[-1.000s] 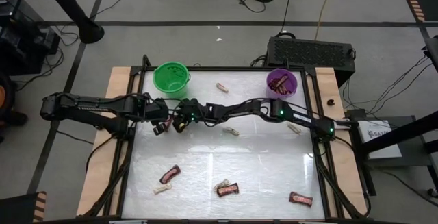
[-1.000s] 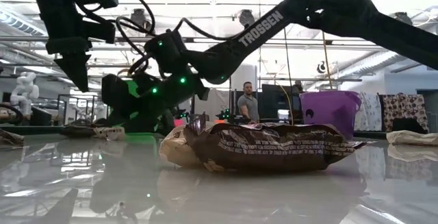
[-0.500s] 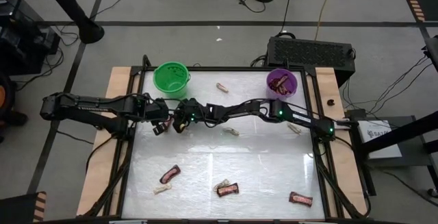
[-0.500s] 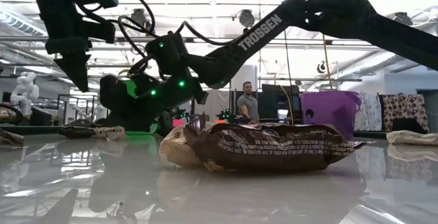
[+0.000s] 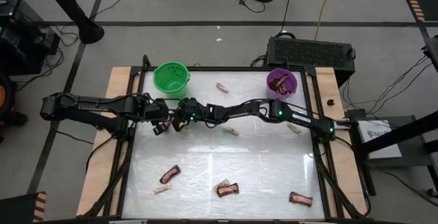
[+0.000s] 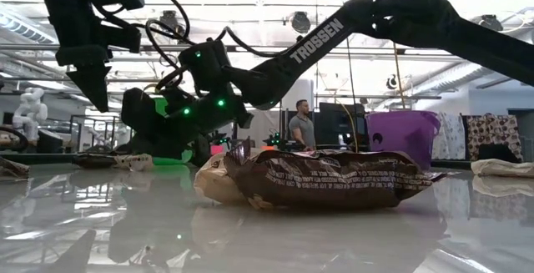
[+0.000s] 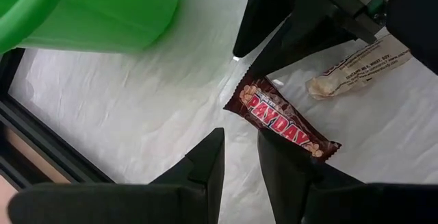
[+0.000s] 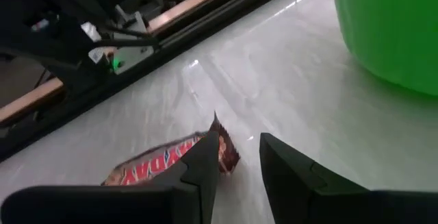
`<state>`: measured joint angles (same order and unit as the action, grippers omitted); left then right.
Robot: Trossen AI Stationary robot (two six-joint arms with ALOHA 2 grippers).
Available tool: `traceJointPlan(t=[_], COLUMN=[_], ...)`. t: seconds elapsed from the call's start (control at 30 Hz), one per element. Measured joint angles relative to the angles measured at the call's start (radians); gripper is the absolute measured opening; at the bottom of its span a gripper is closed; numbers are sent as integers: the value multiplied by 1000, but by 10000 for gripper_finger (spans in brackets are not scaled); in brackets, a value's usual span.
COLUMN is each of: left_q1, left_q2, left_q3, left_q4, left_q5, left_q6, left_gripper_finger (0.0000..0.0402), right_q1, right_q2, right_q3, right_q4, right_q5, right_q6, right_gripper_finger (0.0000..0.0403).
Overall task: Sort candy by brand, put in halloween buckets
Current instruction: Put the brown chocolate bar into the purple bucket
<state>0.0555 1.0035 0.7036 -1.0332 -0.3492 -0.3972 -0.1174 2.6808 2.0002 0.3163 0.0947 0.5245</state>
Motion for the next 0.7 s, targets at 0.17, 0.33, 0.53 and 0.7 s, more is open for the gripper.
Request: traceJointPlan(t=[0.17, 0.33, 0.53, 0.7], left_q1=[1, 1, 1, 1], left_q2=[0, 0, 0, 0], left_q3=[0, 0, -1, -1], left_q4=[5, 6, 5, 5], left_q5=[0, 0, 0, 0], left_q6=[11, 12, 13, 12], left_gripper_finger=[98, 98, 98, 98], right_q1=[0, 4, 13, 15], right_q2=[74, 97, 105, 108], right_q3=[66, 152, 264, 285], right_q4=[-6, -169, -338, -354], right_q5=[2, -61, -54, -52], right_q6=[34, -18, -88, -86], right_gripper_finger=[99, 99, 99, 88])
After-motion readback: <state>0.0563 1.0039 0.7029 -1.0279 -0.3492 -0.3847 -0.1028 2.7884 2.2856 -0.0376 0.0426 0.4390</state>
